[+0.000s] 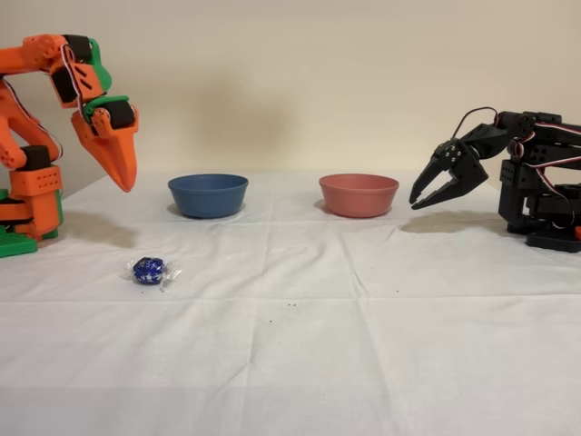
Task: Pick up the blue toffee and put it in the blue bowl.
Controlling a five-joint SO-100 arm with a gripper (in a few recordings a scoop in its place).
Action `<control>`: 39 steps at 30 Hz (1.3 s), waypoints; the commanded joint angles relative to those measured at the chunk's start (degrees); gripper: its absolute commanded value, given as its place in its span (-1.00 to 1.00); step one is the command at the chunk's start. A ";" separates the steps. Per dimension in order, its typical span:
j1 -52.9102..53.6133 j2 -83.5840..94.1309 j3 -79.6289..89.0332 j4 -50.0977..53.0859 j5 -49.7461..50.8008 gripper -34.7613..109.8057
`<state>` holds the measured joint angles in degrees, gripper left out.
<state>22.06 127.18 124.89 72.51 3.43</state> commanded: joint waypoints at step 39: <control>11.16 -32.61 -19.51 -3.96 -4.92 0.00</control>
<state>32.87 94.04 108.54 68.38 -1.23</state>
